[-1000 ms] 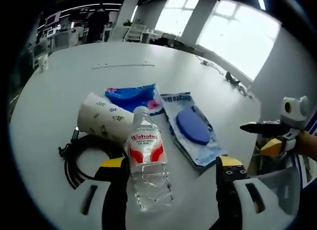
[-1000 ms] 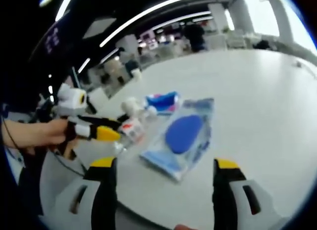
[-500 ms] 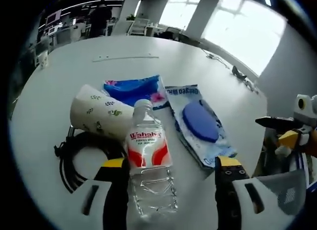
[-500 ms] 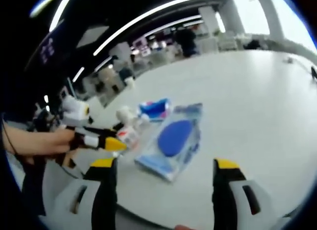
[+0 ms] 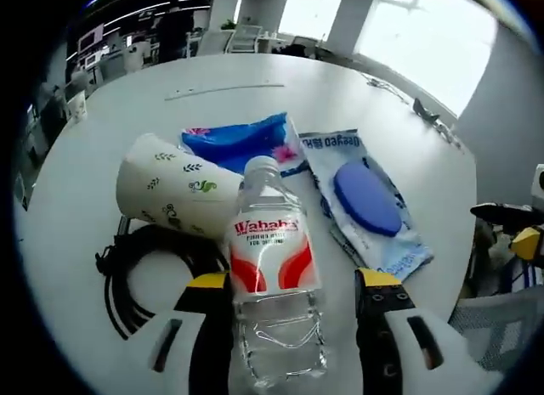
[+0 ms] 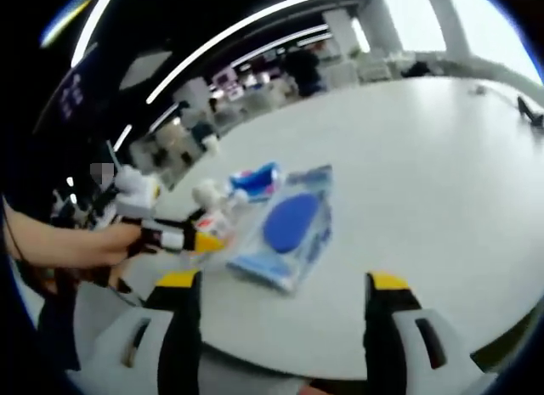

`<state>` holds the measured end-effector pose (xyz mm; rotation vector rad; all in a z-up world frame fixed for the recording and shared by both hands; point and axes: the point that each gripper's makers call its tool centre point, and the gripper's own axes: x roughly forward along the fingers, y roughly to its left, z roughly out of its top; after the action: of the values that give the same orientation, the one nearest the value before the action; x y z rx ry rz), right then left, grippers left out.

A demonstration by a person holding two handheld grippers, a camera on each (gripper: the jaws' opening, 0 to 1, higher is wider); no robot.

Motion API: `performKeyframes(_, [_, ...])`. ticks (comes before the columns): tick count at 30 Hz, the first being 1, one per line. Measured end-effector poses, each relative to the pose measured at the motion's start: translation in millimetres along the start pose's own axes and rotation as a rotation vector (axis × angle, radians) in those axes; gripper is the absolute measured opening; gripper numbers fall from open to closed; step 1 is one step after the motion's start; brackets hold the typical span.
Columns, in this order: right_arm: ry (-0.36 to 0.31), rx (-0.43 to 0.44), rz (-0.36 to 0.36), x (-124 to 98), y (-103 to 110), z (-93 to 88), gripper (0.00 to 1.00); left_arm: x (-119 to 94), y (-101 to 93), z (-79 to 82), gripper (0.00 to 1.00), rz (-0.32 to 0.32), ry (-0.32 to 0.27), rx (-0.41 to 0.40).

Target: Arrange the tabletop items into an orderly group along one side of the table until the central work area is clear of visible clutter.

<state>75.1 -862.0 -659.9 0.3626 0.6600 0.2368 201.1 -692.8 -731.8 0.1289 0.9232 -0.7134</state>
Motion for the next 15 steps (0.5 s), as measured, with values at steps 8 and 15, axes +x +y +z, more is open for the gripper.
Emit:
performKeyframes(8, [-0.003, 0.014, 0.018, 9, 11, -0.8, 0.75, 2, 3.4, -2.3, 0.45, 0.068, 0.002, 0.051])
performKeyframes(15, [0.023, -0.016, 0.045, 17, 21, -2.6, 0.74, 1, 5.7, -1.5, 0.44, 0.084, 0.010, 0.057])
